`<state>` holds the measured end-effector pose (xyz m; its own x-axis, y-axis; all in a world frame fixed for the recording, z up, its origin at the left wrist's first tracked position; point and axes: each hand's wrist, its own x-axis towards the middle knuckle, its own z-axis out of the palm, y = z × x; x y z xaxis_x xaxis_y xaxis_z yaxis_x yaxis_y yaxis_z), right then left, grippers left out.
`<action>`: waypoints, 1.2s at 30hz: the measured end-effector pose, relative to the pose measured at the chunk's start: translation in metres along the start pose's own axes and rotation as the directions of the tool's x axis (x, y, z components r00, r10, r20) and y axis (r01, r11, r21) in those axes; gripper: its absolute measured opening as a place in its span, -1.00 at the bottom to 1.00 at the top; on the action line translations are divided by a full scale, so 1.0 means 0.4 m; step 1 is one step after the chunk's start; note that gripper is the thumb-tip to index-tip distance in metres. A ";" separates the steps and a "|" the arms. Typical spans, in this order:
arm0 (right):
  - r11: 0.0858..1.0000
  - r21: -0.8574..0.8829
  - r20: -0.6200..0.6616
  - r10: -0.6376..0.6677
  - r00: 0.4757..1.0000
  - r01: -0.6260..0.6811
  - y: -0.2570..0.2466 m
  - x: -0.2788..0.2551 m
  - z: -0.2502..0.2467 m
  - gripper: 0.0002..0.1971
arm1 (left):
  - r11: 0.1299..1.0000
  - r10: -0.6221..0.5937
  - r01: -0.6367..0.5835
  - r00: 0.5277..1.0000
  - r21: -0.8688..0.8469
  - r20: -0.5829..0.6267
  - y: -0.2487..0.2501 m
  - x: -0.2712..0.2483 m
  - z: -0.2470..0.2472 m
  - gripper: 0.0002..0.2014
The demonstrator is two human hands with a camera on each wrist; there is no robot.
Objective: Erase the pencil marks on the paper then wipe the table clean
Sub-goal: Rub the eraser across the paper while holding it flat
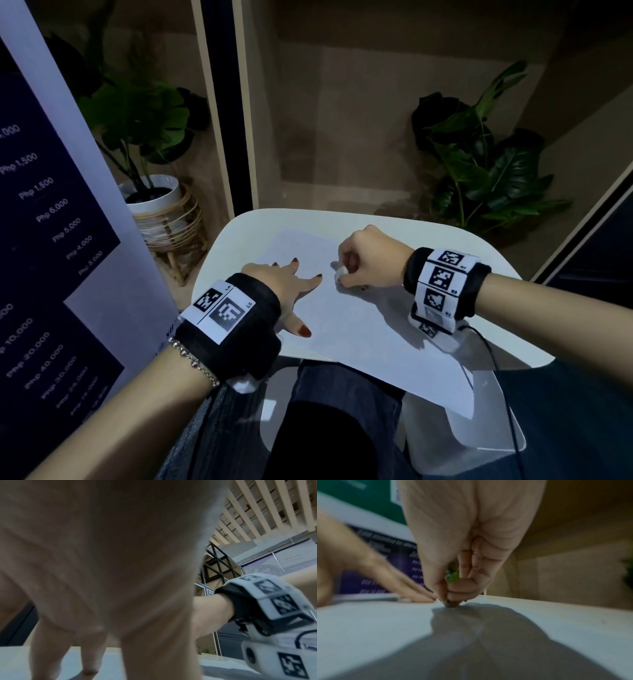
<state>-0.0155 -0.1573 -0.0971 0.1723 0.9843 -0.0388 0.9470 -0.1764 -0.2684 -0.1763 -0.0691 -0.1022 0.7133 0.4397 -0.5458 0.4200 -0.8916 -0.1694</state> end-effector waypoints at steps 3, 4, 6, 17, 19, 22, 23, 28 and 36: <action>0.984 0.168 0.219 -0.096 0.971 0.059 -0.032 -0.022 0.006 -0.89 | 1.000 -0.006 0.006 1.000 0.004 -0.007 0.000 0.002 0.003 -0.03; 0.986 0.156 0.212 -0.094 0.973 0.061 -0.029 -0.019 0.007 -0.89 | 1.000 -0.010 0.010 1.000 0.007 -0.006 0.001 0.002 0.002 -0.03; 0.998 0.045 0.079 -0.047 0.996 0.043 -0.003 0.004 0.003 -0.89 | 1.000 -0.007 0.007 1.000 0.002 -0.009 0.003 -0.001 0.000 -0.03; 0.986 0.145 0.132 -0.101 0.986 0.081 -0.007 -0.022 0.016 -0.85 | 1.000 -0.003 0.003 1.000 -0.005 -0.023 0.001 -0.004 0.001 -0.04; 0.999 0.026 -0.002 -0.025 1.000 0.025 0.031 0.004 -0.002 -0.88 | 1.000 0.001 -0.001 1.000 -0.008 -0.023 0.000 -0.008 0.002 -0.04; 0.999 0.048 -0.002 -0.024 1.000 0.024 0.026 -0.001 0.001 -0.89 | 1.000 0.004 -0.005 1.000 -0.009 -0.023 -0.001 -0.008 0.001 -0.04; 0.993 0.104 0.063 -0.061 0.996 0.054 0.006 -0.015 0.008 -0.88 | 1.000 0.003 -0.003 1.000 -0.011 -0.019 -0.001 -0.008 0.001 -0.04; 0.987 0.138 0.123 -0.102 0.987 0.085 -0.008 -0.022 0.016 -0.88 | 1.000 -0.002 0.002 1.000 0.005 -0.013 0.000 -0.004 0.002 -0.03; 0.987 0.135 0.139 -0.105 0.985 0.087 -0.019 -0.036 0.008 -0.87 | 1.000 0.001 -0.001 1.000 -0.001 -0.020 -0.006 -0.001 0.004 -0.03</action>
<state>-0.0259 -0.1700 -0.0977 0.0321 0.9890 -0.1441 0.9132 -0.0876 -0.3979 -0.1784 -0.0675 -0.1028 0.7247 0.4407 -0.5297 0.4197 -0.8920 -0.1680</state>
